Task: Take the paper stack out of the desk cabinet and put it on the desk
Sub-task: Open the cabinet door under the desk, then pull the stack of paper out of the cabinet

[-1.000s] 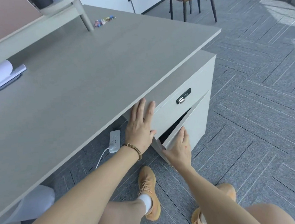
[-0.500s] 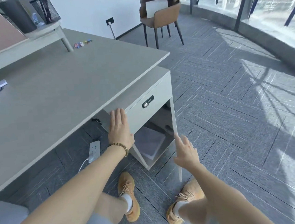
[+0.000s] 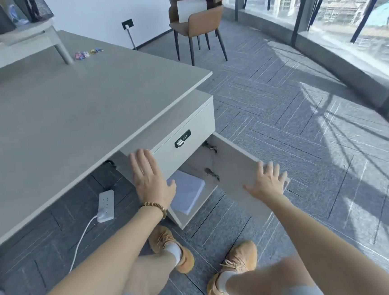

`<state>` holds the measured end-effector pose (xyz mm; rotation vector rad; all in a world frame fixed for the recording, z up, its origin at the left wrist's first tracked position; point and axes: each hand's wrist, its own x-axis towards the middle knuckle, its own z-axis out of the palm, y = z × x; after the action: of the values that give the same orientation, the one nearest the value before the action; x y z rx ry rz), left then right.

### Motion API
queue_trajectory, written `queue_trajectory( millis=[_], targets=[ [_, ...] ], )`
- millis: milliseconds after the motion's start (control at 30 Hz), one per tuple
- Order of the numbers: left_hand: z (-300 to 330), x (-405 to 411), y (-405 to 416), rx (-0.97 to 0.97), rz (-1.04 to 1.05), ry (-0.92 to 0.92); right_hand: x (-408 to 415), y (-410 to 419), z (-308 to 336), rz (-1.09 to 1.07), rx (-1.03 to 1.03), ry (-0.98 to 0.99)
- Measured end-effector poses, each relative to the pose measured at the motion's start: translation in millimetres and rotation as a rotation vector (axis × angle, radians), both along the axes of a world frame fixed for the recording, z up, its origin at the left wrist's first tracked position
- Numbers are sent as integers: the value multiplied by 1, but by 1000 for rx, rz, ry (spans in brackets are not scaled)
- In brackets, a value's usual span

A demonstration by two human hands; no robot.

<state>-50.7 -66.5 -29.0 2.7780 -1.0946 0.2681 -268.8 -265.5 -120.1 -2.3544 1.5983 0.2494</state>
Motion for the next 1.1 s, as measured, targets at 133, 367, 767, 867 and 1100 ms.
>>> queue_trajectory(
  millis=[133, 367, 767, 867, 1100],
  targets=[
    [-7, 4, -1, -85, -33, 3, 2, -19, 2, -26, -12, 34],
    [-29, -9, -12, -318, 0, 25, 32, -34, -14, -41, -89, 25],
    [-204, -6, -54, -272, 218, 722, 108, -12, -98, 329, 91, -191],
    [-243, 11, -61, -189, 306, 874, 125, -11, -150, 329, 252, -142],
    [-344, 49, -95, -198, 606, 1064, 178, -41, -259, 311, 461, -107]
  ],
)
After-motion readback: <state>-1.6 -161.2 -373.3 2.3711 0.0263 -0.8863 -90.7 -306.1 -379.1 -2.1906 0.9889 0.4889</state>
